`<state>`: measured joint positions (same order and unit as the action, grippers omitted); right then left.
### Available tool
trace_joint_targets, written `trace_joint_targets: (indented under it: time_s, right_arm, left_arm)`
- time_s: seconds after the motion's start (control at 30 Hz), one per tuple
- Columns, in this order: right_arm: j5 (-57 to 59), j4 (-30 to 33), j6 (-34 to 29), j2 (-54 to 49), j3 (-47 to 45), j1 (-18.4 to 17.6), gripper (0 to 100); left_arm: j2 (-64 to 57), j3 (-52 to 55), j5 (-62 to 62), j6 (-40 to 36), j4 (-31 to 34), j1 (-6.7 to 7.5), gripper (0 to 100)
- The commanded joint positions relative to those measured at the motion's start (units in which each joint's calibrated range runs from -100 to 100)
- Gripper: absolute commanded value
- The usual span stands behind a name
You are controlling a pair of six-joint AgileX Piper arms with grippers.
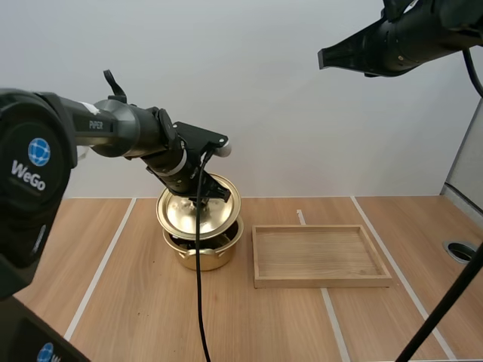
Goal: Open the pot, put the grape inside, and close it
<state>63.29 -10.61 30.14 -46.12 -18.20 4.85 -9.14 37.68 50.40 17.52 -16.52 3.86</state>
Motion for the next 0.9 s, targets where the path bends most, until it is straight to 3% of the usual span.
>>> trace_joint_targets:
  time_s: [0.0, 0.87]
  right_arm:
    - [0.4, -0.1, 0.0, -0.8, -0.1, 0.2, 0]
    - [1.3, -0.2, 0.0, -0.8, -0.1, 0.2, 0]
  left_arm:
    - [1.1, -2.0, 0.8, 0.1, 0.0, 0.18, 0]
    - [5.5, -4.6, 6.9, 0.1, 0.1, 0.18, 0]
